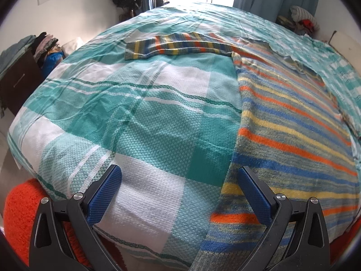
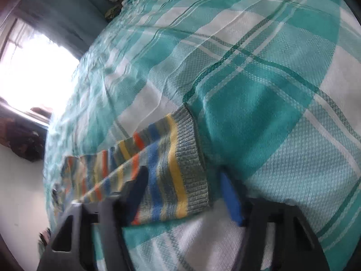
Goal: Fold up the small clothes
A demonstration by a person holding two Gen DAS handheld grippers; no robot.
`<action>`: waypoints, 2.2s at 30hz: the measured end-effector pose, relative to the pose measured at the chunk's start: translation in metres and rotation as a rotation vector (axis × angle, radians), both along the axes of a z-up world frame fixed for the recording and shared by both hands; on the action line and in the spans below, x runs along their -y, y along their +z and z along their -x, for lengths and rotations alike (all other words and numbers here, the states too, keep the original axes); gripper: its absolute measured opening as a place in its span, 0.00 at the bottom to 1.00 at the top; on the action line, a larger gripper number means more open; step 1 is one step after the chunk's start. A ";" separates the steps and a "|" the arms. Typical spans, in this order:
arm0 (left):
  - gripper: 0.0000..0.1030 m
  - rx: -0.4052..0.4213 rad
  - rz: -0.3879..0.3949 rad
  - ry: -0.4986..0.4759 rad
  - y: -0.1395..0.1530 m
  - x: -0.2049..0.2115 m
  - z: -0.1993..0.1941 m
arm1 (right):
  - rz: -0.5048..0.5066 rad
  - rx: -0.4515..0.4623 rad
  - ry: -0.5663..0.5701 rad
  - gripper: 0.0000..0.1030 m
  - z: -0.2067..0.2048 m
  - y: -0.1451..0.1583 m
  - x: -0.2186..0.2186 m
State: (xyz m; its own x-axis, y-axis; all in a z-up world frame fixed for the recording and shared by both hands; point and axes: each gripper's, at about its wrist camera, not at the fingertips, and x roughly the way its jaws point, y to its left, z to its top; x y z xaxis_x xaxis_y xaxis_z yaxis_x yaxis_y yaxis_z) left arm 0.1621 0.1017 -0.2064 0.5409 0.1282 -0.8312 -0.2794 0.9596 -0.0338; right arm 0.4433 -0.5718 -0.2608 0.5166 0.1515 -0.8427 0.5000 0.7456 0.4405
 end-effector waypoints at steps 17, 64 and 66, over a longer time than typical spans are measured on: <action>0.99 0.004 0.041 -0.019 0.001 0.000 0.003 | 0.007 0.422 0.723 0.24 -0.067 0.172 -0.321; 1.00 -0.055 0.018 -0.118 -0.023 0.006 -0.088 | 0.541 0.173 0.692 1.00 0.144 -0.004 -0.354; 1.00 -0.050 0.016 -0.119 -0.022 0.005 -0.087 | 0.540 0.174 0.692 1.00 0.144 -0.006 -0.354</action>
State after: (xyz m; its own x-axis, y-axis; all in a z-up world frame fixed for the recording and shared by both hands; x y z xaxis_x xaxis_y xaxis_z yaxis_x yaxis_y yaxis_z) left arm 0.2490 0.0972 -0.2282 0.5090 0.0521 -0.8592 -0.1654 0.9855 -0.0382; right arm 0.2989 -0.2181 -0.2666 0.5841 0.0815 -0.8076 -0.1795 0.9833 -0.0307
